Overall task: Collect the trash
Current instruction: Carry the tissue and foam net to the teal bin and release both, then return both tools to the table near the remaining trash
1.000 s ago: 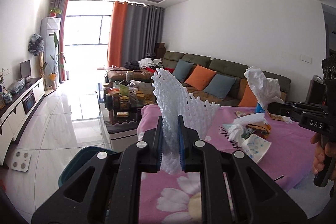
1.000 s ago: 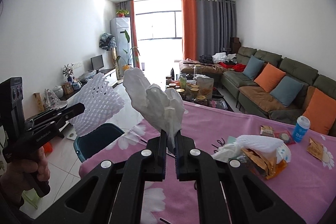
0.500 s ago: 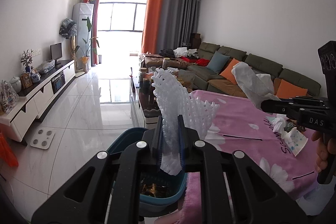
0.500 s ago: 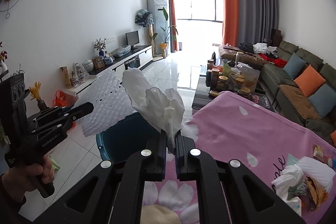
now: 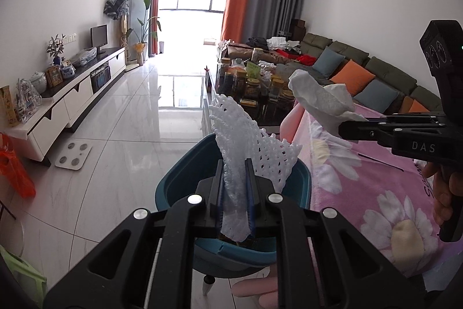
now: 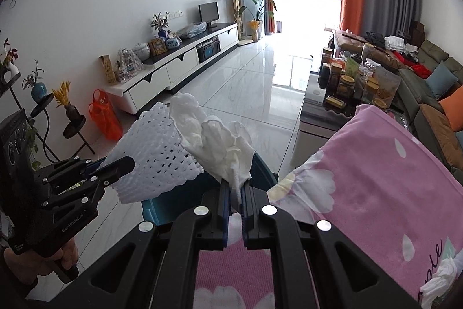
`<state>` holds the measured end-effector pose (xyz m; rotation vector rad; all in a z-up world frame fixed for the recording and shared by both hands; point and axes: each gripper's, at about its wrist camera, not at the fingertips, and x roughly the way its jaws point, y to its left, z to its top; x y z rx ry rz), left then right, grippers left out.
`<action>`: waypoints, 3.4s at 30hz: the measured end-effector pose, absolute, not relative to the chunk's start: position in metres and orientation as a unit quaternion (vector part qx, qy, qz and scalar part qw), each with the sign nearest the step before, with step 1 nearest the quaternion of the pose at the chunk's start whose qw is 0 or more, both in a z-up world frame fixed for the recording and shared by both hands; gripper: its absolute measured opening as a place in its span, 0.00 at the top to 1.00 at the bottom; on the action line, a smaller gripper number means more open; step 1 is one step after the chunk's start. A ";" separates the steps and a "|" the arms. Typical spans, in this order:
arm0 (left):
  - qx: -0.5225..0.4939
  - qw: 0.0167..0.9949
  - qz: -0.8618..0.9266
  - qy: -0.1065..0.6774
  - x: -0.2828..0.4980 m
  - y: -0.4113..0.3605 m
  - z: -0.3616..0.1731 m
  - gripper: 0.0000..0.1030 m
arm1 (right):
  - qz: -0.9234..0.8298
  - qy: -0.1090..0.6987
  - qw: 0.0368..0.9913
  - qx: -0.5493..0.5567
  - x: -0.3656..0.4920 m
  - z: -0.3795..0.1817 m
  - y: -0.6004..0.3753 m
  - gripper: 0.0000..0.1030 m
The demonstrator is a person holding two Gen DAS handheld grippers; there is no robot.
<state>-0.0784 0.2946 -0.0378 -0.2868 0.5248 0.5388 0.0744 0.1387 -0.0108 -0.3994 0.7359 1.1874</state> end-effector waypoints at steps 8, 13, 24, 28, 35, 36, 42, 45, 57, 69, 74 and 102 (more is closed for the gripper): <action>-0.155 0.906 0.270 0.288 -0.050 0.297 -0.070 0.87 | 0.550 0.374 0.716 -0.211 0.076 -0.036 0.178 0.94; -0.182 0.889 0.277 0.314 -0.036 0.312 -0.093 0.87 | 0.549 0.395 0.699 -0.232 0.081 -0.049 0.199 0.94; -0.208 0.862 0.296 0.355 0.007 0.335 -0.128 0.84 | 0.532 0.429 0.678 -0.269 0.086 -0.077 0.224 0.89; -0.207 0.858 0.296 0.364 0.018 0.335 -0.133 0.80 | 0.529 0.434 0.675 -0.275 0.086 -0.080 0.230 0.89; -0.191 0.858 0.307 0.365 0.025 0.329 -0.135 0.48 | 0.529 0.433 0.675 -0.277 0.086 -0.080 0.233 0.73; -0.189 0.858 0.310 0.365 0.025 0.329 -0.134 0.43 | 0.530 0.433 0.676 -0.274 0.086 -0.079 0.232 0.70; -0.179 0.863 0.324 0.343 0.010 0.328 -0.122 0.21 | 0.535 0.430 0.686 -0.240 0.091 -0.068 0.227 0.58; -0.174 0.870 0.333 0.321 -0.004 0.326 -0.108 0.10 | 0.538 0.422 0.696 -0.219 0.095 -0.060 0.219 0.48; -0.171 0.877 0.398 0.210 -0.066 0.323 -0.044 0.05 | 0.549 0.337 0.753 -0.134 0.088 -0.007 0.158 0.07; -0.140 0.914 0.352 0.143 -0.078 0.264 0.014 0.05 | 0.558 0.260 0.782 -0.099 0.058 0.026 0.085 0.07; -0.122 0.929 0.321 0.135 -0.063 0.231 0.031 0.05 | 0.537 0.234 0.805 -0.090 0.053 0.033 0.039 0.07; -0.050 0.986 0.079 0.141 0.010 0.063 0.032 0.05 | 0.330 0.260 0.908 0.003 0.051 -0.026 -0.193 0.07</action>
